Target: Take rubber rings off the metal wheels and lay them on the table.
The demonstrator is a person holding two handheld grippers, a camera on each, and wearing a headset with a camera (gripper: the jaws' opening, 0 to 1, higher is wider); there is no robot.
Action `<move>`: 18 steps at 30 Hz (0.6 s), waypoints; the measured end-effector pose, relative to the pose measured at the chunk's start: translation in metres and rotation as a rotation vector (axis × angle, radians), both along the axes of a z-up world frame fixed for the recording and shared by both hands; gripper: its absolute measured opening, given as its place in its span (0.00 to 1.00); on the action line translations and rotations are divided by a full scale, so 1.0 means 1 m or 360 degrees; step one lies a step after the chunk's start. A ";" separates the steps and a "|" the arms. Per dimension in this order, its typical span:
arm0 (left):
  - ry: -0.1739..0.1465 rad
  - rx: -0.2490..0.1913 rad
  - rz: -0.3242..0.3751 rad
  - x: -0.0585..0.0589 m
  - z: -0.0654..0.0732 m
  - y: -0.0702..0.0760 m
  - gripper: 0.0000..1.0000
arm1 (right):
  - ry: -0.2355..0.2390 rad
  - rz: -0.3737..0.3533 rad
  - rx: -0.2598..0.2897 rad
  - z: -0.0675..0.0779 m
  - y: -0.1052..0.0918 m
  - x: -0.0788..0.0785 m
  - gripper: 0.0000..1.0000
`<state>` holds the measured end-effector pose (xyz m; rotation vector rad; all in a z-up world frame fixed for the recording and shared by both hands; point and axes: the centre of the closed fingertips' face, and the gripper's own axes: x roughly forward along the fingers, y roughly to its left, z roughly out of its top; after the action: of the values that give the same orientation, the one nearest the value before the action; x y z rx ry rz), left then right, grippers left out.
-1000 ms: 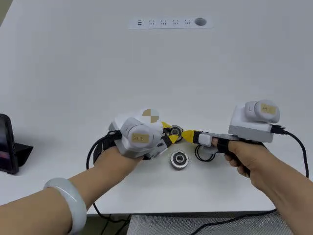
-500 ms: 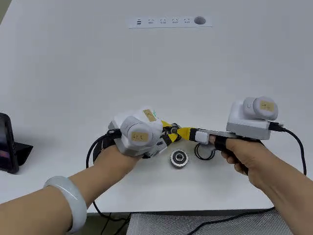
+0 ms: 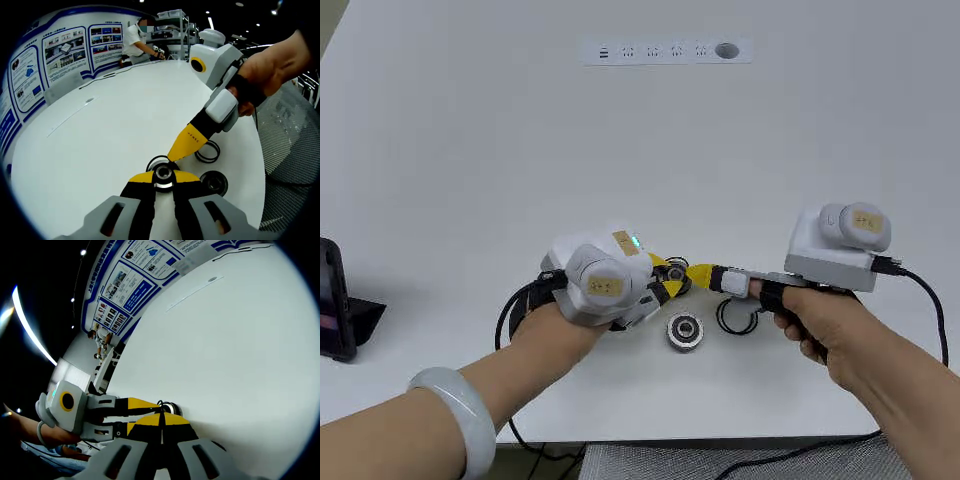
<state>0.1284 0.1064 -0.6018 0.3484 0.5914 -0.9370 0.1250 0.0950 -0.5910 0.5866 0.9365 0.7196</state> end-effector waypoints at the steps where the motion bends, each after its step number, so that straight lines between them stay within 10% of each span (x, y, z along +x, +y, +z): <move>1: 0.0000 0.0000 -0.0003 0.000 0.000 0.000 0.14 | 0.0001 -0.0001 -0.0008 -0.001 0.000 0.000 0.02; 18: -0.0066 -0.0051 -0.0014 -0.001 0.011 0.000 0.22 | 0.0004 0.0008 -0.0027 -0.002 0.001 -0.002 0.02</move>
<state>0.1276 0.1069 -0.5904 0.3414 0.5370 -0.9442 0.1229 0.0955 -0.5932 0.5703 0.9458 0.7153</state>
